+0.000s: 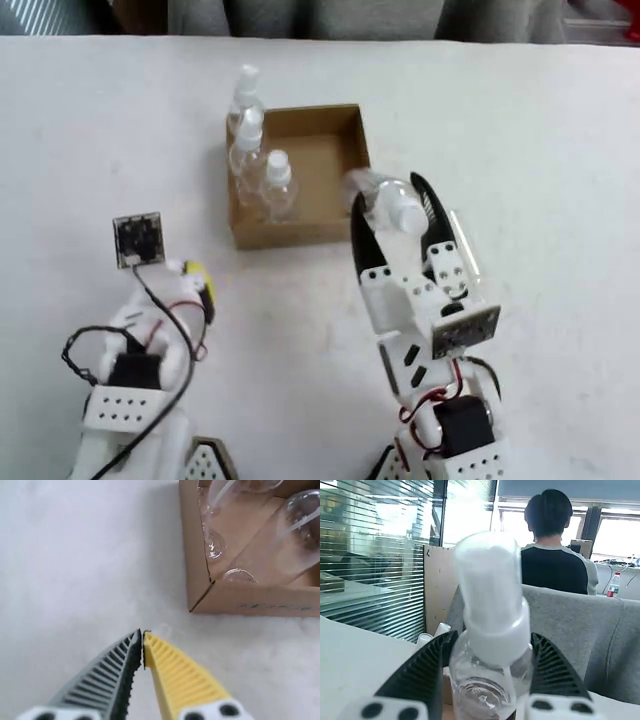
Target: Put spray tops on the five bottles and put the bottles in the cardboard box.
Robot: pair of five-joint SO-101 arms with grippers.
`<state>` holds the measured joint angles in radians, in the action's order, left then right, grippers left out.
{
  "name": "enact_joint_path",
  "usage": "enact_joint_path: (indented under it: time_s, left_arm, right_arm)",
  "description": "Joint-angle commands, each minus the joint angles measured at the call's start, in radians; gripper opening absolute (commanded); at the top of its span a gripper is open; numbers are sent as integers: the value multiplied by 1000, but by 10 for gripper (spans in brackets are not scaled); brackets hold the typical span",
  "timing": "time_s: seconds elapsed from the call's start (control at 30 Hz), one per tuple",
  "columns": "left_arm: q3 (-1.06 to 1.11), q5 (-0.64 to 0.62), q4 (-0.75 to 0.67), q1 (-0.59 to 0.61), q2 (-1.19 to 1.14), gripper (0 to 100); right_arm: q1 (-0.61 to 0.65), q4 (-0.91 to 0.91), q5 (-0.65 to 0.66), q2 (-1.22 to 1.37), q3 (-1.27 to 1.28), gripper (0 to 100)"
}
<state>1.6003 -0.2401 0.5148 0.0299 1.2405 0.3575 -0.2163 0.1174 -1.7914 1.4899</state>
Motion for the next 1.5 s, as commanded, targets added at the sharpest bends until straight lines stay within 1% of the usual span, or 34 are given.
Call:
enact_joint_path:
  time_s: [0.0, 0.1, 0.2, 0.37, 0.7, 0.83, 1.03, 1.17, 1.23, 1.47]
  left_arm:
    - [0, 23, -63, -13, 13, 24]
    - [5, 23, -63, -15, 13, 24]
    - [6, 23, -63, -22, 13, 24]
    - [6, 23, -63, -22, 13, 24]
    - [8, 23, -63, -22, 13, 24]
    - [8, 23, -63, -22, 13, 24]
    - [14, 23, -68, -22, 13, 24]
    - [52, 23, -164, -24, 13, 24]
    - [66, 23, -199, -24, 13, 24]
    - [69, 23, -210, -24, 13, 24]
  right_arm:
    - [-5, 35, -5, -4, -38, 108]
    - [15, 79, -5, 8, -46, 108]
    - [35, 88, -5, 91, -112, 108]
    - [31, 90, -11, 349, -287, 108]
    - [30, 96, -5, 888, -552, 112]
    - [30, 223, -5, 1081, -595, 112]
    - [28, 524, -5, 1314, -598, 109]
    - [28, 670, -5, 1457, -612, 109]
    - [7, 694, -11, 1527, -646, 109]
    - [-54, 696, -12, 1773, -842, 109]
